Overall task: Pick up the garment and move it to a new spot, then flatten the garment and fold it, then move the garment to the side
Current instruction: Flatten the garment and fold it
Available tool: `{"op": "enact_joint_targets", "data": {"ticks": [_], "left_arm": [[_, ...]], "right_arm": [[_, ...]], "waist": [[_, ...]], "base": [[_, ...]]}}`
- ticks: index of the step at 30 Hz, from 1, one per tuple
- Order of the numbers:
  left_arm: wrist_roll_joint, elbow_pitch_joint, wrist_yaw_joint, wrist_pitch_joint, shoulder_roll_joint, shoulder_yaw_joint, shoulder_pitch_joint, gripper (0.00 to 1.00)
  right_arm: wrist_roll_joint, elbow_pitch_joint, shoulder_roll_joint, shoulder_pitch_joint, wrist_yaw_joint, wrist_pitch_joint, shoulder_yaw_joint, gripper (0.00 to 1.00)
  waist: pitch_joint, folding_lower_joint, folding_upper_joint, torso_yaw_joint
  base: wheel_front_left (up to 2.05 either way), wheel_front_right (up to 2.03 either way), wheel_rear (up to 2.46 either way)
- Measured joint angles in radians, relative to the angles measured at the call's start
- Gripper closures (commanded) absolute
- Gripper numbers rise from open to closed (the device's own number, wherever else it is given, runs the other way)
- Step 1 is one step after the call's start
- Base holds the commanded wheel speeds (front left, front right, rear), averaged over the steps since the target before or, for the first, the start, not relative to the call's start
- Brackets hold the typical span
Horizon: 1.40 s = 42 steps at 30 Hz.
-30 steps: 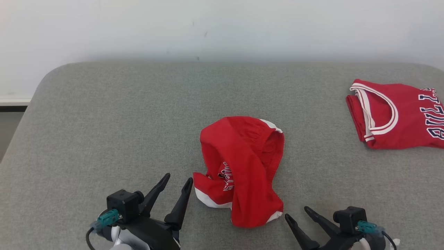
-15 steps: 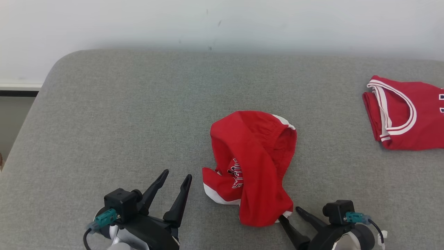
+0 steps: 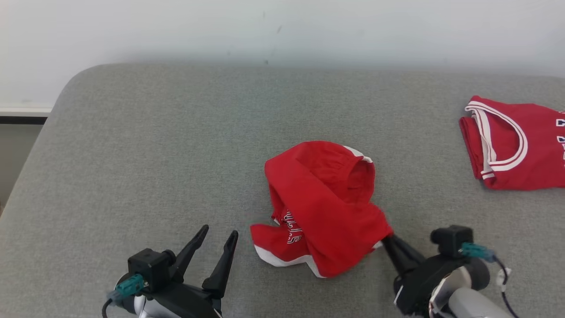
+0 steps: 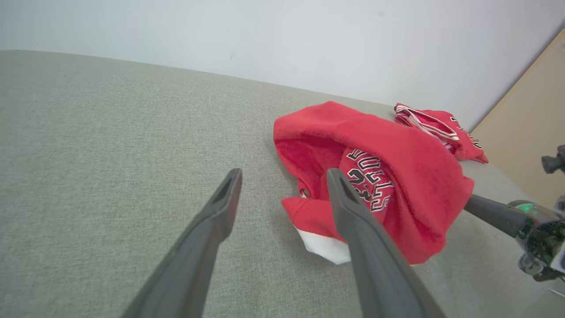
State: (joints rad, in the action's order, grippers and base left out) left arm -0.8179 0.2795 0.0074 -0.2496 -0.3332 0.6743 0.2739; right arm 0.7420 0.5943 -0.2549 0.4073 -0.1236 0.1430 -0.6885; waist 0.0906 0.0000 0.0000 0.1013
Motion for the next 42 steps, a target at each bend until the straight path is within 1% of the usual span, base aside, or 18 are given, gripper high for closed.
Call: {"op": "enact_joint_targets", "data": {"ticks": [4,7,10,12,17,18,23,27,31,33,34,35,36,37,38,42], "left_arm": [[-0.004,0.017,-0.017,0.011,0.003,0.023,-0.011,0.0],[-0.01,0.043,-0.028,0.033,0.008,0.042,-0.017,0.0],[-0.026,0.078,-0.053,0.068,0.03,0.078,-0.017,0.0],[-0.032,0.087,-0.062,0.076,0.037,0.087,-0.017,0.0],[-0.043,0.143,-0.072,0.117,0.087,0.115,-0.012,0.0],[-0.043,0.16,-0.078,0.125,0.089,0.121,-0.009,0.0],[-0.038,0.238,-0.08,0.16,0.103,0.146,0.028,0.0],[-0.038,0.292,-0.097,0.173,0.132,0.153,0.062,0.0],[-0.039,0.336,-0.109,0.19,0.139,0.17,0.079,0.01],[-0.04,0.353,-0.114,0.194,0.141,0.177,0.08,0.38],[-0.04,0.361,-0.115,0.197,0.141,0.182,0.081,0.48],[-0.041,0.366,-0.119,0.197,0.143,0.183,0.082,0.52],[-0.043,0.367,-0.123,0.196,0.144,0.183,0.083,0.64],[-0.043,0.368,-0.123,0.195,0.145,0.184,0.084,0.8],[-0.043,0.369,-0.123,0.195,0.145,0.184,0.087,1.0],[-0.054,0.37,-0.131,0.179,0.147,0.182,0.093,1.0]], "right_arm": [[0.014,-0.011,-0.018,0.014,0.0,0.061,0.048,1.0],[0.016,-0.01,-0.026,0.014,0.0,0.071,0.067,1.0],[0.017,-0.007,-0.036,0.013,0.0,0.08,0.084,1.0],[0.018,-0.008,-0.036,0.012,0.0,0.081,0.086,1.0],[0.019,-0.008,-0.035,0.003,0.0,0.088,0.088,1.0],[0.019,-0.008,-0.034,0.001,0.0,0.088,0.087,1.0],[0.019,-0.012,-0.033,-0.001,0.0,0.094,0.085,1.0],[0.019,-0.013,-0.034,-0.002,0.0,0.096,0.088,1.0],[0.017,-0.016,-0.031,-0.002,0.0,0.097,0.084,1.0],[0.017,-0.016,-0.032,-0.002,0.0,0.097,0.086,1.0],[0.017,-0.016,-0.032,-0.002,0.0,0.097,0.087,1.0],[0.017,-0.016,-0.033,-0.002,0.0,0.097,0.089,1.0],[0.017,-0.016,-0.033,-0.002,0.0,0.098,0.091,1.0],[0.017,-0.016,-0.033,-0.002,0.0,0.098,0.093,1.0],[0.017,-0.016,-0.033,-0.002,0.0,0.098,0.094,1.0],[0.017,-0.016,-0.033,-0.003,0.0,0.105,0.1,1.0]], "waist": [[-0.004,0.0,0.0,-0.023],[-0.006,0.0,0.0,-0.036],[-0.012,-0.0001,0.0001,-0.064],[-0.014,0.0,0.0001,-0.071],[-0.018,0.0,0.0,-0.102],[-0.018,0.0,0.0,-0.107],[-0.014,0.0,0.0001,-0.129],[-0.007,0.0,0.0001,-0.137],[-0.003,0.0,0.0,-0.143],[0.0,0.0,0.0,-0.146],[0.001,0.0,0.0001,-0.147],[0.002,0.0,0.0,-0.148],[0.003,0.0,0.0,-0.148],[0.004,0.0,0.0,-0.148],[0.005,0.0,0.0,-0.148],[0.007,0.0,0.0,-0.144]], "base": [[0.0,0.0,0.0],[0.0,0.0,0.0],[0.0,0.0,0.0],[0.0,0.0,0.0],[0.0,0.0,0.0],[0.0,0.0,0.0],[0.0,0.0,0.0],[0.0,0.0,0.0],[0.0,0.0,0.0],[0.0,0.0,0.0],[0.0,0.0,0.0],[0.0,0.0,0.0],[0.0,0.0,0.0],[0.0,0.0,0.0],[0.0,0.0,0.0],[0.0,0.0,0.0]]}}
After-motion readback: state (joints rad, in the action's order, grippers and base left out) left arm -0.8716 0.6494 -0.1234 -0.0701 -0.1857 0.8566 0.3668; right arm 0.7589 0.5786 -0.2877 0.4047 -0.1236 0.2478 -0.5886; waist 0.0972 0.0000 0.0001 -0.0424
